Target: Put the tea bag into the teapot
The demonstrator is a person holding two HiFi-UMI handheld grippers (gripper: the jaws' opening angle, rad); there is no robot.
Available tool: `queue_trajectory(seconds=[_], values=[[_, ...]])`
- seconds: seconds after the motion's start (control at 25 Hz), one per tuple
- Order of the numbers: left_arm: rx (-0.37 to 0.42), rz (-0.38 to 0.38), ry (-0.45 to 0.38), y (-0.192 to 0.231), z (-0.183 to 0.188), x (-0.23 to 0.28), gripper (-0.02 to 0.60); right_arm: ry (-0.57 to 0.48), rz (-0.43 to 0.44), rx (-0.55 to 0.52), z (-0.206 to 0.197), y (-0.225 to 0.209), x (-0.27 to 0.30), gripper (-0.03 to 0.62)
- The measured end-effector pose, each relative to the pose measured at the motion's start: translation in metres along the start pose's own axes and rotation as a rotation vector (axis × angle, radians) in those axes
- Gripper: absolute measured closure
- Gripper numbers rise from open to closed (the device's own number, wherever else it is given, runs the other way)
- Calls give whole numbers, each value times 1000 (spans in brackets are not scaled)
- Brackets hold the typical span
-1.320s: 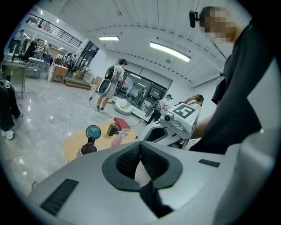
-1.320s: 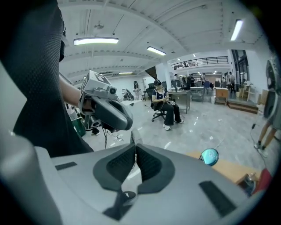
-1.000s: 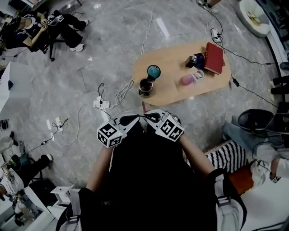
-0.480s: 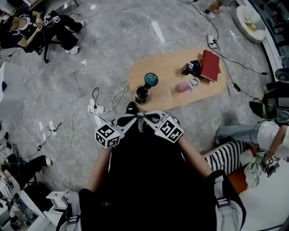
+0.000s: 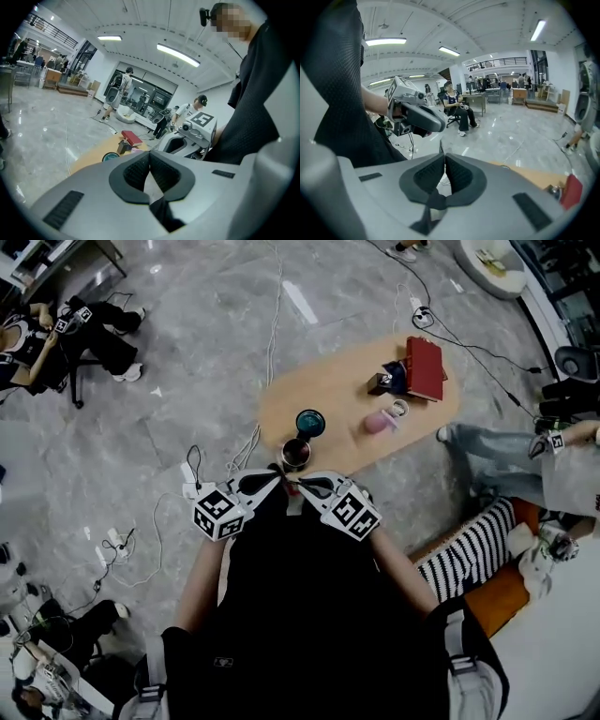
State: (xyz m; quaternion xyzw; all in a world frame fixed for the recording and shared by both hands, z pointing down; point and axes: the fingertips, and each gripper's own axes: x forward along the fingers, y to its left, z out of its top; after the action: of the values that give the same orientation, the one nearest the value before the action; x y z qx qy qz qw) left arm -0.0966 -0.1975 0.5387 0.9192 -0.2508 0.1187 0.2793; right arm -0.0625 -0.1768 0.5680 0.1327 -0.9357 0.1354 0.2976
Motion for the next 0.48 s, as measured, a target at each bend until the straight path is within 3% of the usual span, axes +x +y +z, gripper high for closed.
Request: queue_trajectory(seconds=[0.2,0.48], values=[[5,-46,48,30,3,-3,571,23,-62,60,-4,-16,14,579],[20,-121,96,50,8,3,572,173,-124,17,-35,-31,40,579]])
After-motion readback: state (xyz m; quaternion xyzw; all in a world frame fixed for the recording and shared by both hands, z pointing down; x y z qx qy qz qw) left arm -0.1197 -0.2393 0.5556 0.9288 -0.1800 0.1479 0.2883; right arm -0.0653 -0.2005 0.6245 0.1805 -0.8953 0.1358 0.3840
